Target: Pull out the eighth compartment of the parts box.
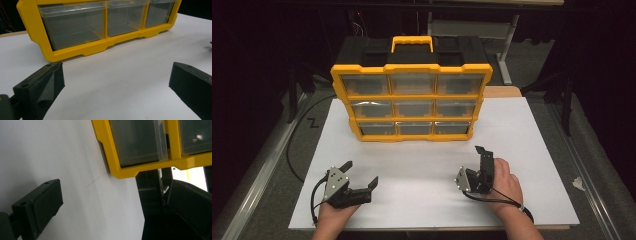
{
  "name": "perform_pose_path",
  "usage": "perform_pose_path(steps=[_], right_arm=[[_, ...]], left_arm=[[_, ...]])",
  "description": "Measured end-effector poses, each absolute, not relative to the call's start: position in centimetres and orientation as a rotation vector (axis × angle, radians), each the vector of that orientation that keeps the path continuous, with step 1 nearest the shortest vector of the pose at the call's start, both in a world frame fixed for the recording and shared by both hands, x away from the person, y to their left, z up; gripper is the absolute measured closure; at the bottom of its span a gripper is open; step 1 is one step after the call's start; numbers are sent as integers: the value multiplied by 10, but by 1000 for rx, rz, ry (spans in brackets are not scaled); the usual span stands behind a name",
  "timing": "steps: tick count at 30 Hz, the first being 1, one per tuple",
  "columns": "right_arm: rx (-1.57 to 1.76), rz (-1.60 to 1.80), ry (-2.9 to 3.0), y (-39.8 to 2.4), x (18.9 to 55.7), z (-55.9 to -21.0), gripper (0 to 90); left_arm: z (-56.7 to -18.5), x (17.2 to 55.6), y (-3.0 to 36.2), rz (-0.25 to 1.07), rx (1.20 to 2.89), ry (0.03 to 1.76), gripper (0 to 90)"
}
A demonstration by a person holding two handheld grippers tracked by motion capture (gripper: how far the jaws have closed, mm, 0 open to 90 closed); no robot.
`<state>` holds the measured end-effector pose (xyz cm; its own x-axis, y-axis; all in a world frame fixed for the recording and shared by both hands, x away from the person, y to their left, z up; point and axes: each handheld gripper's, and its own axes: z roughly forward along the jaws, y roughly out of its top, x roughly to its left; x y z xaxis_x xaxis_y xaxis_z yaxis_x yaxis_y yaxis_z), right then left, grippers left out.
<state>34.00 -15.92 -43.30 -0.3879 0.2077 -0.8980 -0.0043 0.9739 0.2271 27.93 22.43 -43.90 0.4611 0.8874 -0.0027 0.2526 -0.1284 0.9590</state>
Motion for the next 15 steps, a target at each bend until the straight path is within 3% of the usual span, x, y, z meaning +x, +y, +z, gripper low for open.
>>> perform_pose_path(steps=[15], right_arm=[[29,152,1934,-151,333,-435,32]], left_arm=[[-439,279,224,750,1656,1008,8]])
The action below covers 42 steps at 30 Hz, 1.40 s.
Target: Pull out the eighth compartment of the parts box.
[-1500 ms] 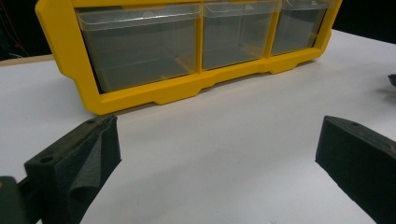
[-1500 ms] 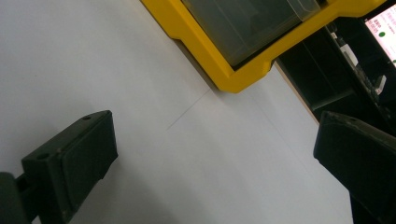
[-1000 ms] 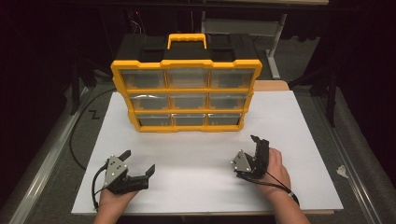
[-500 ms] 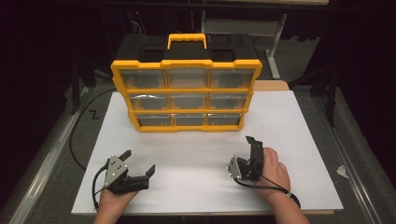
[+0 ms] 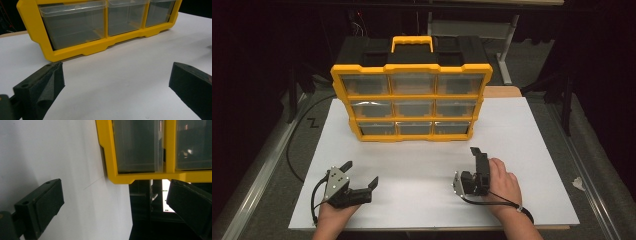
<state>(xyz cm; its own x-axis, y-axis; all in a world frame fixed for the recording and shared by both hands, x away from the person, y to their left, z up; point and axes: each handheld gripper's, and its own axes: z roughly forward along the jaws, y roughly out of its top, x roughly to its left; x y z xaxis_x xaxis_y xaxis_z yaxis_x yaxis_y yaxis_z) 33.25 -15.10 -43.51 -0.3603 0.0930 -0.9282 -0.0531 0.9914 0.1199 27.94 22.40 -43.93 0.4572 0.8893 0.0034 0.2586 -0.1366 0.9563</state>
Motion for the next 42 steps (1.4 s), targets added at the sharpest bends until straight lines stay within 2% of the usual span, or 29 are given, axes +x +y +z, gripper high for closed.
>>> perform_pose_path(steps=[18,30,42], right_arm=[[-29,155,1869,-131,327,-438,181],[-37,164,1813,-104,332,-444,359],[-61,197,1788,-72,341,-441,439]], left_arm=[[-439,282,225,768,1673,999,3],[-441,284,223,774,1693,988,3],[-440,283,221,761,1675,969,3]])
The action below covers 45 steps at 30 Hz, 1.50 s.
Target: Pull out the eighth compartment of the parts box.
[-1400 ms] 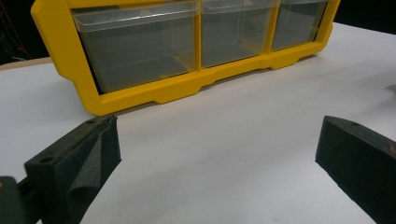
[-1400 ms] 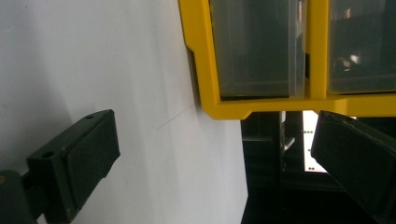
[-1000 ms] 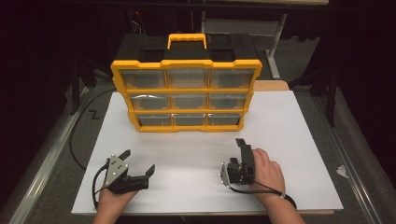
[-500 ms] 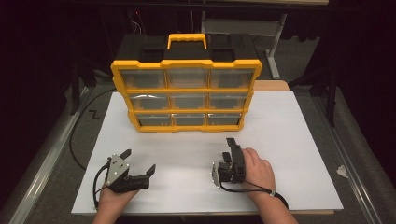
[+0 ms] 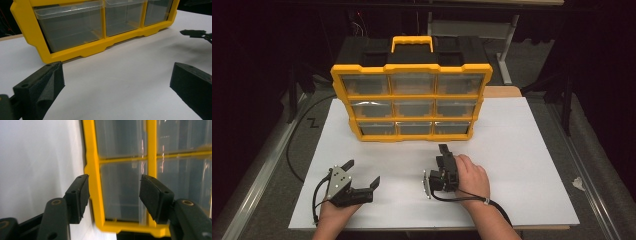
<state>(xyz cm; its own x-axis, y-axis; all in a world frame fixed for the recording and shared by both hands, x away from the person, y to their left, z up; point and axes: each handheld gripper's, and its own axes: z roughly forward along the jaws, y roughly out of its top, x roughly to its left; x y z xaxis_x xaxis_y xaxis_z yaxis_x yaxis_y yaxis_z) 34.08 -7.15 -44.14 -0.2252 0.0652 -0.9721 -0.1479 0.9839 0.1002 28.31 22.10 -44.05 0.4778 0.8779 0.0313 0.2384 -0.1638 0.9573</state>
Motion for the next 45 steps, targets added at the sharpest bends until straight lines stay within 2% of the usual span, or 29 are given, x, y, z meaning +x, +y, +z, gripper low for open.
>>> perform_pose_path(steps=[23,32,45], right_arm=[[-99,199,1730,-25,390,-416,578],[-94,194,1728,-13,400,-417,616],[-107,179,1721,0,410,-420,723]], left_arm=[[-441,284,221,756,1671,956,3],[-441,283,221,753,1670,953,3],[-441,284,222,750,1664,948,3]])
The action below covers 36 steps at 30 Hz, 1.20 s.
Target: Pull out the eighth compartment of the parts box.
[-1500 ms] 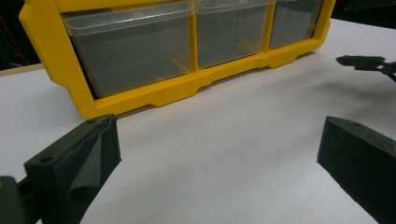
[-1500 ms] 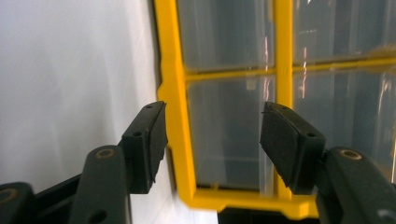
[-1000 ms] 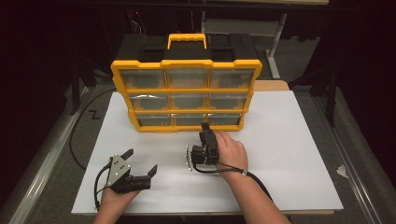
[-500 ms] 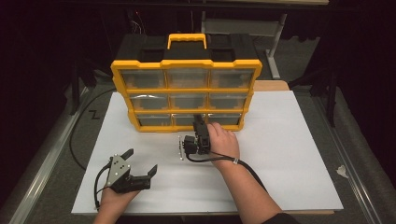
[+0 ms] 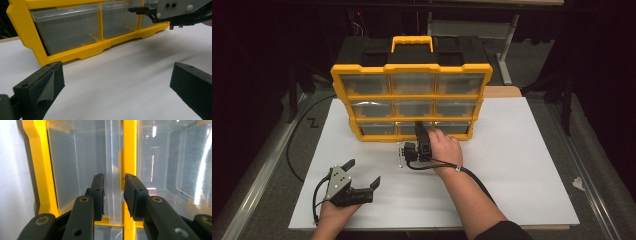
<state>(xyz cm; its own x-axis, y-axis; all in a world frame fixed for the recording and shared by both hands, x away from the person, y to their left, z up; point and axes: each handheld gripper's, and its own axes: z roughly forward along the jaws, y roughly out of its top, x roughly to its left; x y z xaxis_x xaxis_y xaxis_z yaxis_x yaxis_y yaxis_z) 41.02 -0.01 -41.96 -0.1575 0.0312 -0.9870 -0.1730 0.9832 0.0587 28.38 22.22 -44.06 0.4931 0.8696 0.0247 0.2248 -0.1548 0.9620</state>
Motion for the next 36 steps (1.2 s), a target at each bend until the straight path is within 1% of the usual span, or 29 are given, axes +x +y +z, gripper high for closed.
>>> perform_pose_path(steps=[7,18,19,22,24,25,27,29,30,32,36], right_arm=[[-95,171,1689,2,411,-424,776],[-80,167,1661,3,410,-427,782],[-81,169,1621,2,409,-426,675],[-94,166,1625,1,408,-423,672],[-99,164,1625,1,407,-424,687],[-113,163,1626,0,406,-424,711],[-116,163,1631,0,406,-425,722],[-125,162,1636,0,403,-425,764],[-125,162,1636,0,403,-425,764],[-131,160,1649,-1,401,-425,791],[-135,163,1652,-1,397,-425,794]], left_arm=[[-441,284,222,747,1662,949,3],[-441,284,223,749,1662,948,3],[-441,284,223,749,1662,949,3],[-441,284,223,750,1664,949,3],[-441,284,223,749,1664,946,3],[-441,284,223,750,1662,947,3],[-441,284,223,750,1663,949,3],[-441,284,223,750,1662,947,3],[-441,284,223,750,1662,947,3],[-441,284,223,750,1663,945,3],[-441,284,222,749,1665,942,3]])
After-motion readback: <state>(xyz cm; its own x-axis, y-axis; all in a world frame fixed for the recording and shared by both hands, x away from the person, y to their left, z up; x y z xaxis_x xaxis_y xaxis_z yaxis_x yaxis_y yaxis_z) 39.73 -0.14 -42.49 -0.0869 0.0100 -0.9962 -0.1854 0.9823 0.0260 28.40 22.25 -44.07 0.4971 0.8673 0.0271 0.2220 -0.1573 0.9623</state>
